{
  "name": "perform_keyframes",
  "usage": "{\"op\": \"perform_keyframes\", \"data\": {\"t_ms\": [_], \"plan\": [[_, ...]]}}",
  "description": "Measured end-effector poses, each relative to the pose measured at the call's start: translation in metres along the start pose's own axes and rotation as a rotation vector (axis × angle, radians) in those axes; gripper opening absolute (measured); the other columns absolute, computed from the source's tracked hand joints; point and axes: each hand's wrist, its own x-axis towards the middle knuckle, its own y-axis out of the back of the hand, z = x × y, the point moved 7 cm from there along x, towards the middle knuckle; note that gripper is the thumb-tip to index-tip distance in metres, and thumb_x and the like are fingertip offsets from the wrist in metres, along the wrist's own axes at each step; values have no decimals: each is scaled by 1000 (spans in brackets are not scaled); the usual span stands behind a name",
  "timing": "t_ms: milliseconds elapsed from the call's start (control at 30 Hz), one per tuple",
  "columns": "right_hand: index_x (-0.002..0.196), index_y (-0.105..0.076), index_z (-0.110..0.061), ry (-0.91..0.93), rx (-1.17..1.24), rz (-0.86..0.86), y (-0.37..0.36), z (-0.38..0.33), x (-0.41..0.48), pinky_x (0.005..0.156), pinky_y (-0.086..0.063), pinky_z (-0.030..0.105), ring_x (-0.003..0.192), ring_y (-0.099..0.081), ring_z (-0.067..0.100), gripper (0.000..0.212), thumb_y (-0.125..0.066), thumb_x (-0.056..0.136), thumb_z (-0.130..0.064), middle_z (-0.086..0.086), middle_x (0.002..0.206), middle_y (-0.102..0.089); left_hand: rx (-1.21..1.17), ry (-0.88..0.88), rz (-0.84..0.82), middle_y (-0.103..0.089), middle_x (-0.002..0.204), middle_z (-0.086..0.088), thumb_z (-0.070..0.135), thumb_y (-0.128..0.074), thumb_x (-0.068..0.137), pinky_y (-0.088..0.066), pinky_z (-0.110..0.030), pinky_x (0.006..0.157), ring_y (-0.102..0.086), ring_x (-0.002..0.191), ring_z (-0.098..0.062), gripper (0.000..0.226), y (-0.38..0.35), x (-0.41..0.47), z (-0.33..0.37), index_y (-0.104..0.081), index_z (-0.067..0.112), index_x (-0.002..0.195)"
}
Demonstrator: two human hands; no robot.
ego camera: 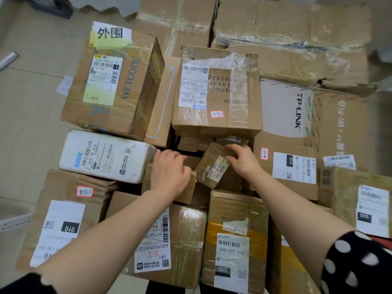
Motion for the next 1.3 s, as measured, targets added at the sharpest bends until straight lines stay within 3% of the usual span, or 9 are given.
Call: {"op": "perform_keyframes", "data": {"t_ms": [267,367,533,633,700,767,900,1067,1300], "plan": [[133,-49,-15,-29,-220,47,-5,0,7,93,-49,42,116,-53,26,45,-57,93,-33,8,128,-53,114,-64,-172,-58,130,0,36,-40,94,-3,-41,119,-48,125,-18,44,-16,9,26,-49,20,134],[125,-54,-13,-38,-278,82,3,4,4,87,-51,42,108,-57,28,31,-53,96,-23,9,123,-56,226,-103,-250,-57,130,-6,39,-42,96,-13,-42,116,-51,122,-23,48,-28,25,49,-44,13,136],[105,-63,-9,-125,-317,45,11,19,2,75,-54,38,90,-61,26,17,-52,93,-14,8,97,-64,239,-24,-394,-43,141,-18,30,-55,92,-32,-41,104,-44,128,-33,74,-63,41,81,-17,-1,148],[86,-56,-10,-146,-471,-17,16,20,-4,64,-43,29,76,-51,23,5,-53,90,-12,2,76,-52,246,-96,-372,-44,139,-16,20,-60,89,-34,-40,103,-43,128,-32,68,-72,44,100,-25,4,146],[87,-52,-15,-105,-591,-5,21,14,-9,65,-38,29,79,-49,23,4,-53,91,-14,2,84,-53,228,-188,-357,-47,137,-12,15,-60,88,-29,-41,109,-44,128,-29,59,-78,44,110,-35,9,142],[104,-55,-13,14,-637,30,21,7,-11,69,-42,33,95,-54,25,13,-53,91,-11,6,106,-56,204,-215,-329,-50,135,-11,13,-59,88,-28,-40,111,-44,128,-28,51,-79,45,112,-42,11,137],[127,-56,-17,272,-750,-24,5,1,-12,79,-44,34,113,-47,26,35,-51,93,-12,6,119,-54,146,35,-365,-40,139,-16,17,-55,93,-36,-47,105,-34,132,-34,48,-77,49,88,-38,9,138],[123,-59,-15,278,-831,-68,-7,13,-12,74,-42,33,108,-49,27,32,-53,92,-11,8,113,-58,26,63,-423,-46,134,-19,14,-53,94,-41,-41,101,-45,124,-36,46,-83,49,84,-40,6,138],[135,-49,-19,212,-578,22,18,3,-28,85,-46,35,116,-48,25,41,-46,95,-10,6,125,-55,-5,61,-311,-45,135,-13,10,-55,91,-42,-40,98,-42,127,-30,48,-38,33,90,-41,9,137]]}}
